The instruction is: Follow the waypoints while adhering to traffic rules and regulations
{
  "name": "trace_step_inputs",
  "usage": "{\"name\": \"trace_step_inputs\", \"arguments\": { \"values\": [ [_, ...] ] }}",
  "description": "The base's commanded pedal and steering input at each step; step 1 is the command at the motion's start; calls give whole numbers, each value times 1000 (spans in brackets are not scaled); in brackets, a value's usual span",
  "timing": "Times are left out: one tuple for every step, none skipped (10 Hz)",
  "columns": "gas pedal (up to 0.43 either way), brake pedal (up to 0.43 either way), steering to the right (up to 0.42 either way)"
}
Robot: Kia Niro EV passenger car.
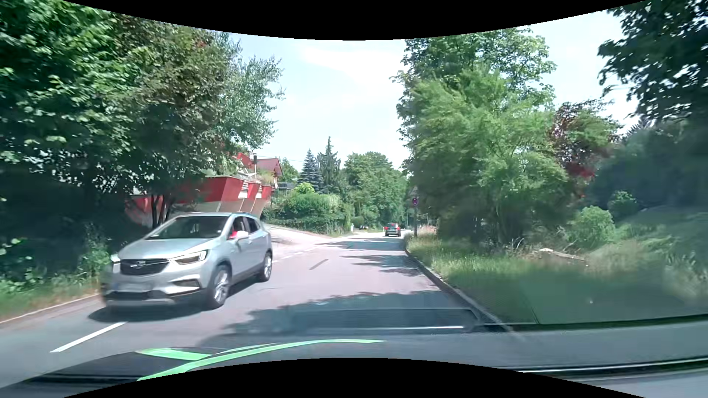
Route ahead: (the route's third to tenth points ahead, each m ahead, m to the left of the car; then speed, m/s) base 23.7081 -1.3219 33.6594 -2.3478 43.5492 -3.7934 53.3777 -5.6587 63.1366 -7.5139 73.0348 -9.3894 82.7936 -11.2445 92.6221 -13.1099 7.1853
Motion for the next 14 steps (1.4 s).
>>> {"name": "trace_step_inputs", "arguments": {
  "values": [
    [0, 79, 23],
    [0, 79, 23],
    [0, 73, 23],
    [0, 61, 24],
    [0, 61, 23],
    [0, 61, 23],
    [0, 61, 23],
    [0, 61, 23],
    [0, 55, 23],
    [0, 49, 23],
    [0, 43, 23],
    [0, 43, 23],
    [0, 49, 23],
    [0, 49, 23]
  ]
}}
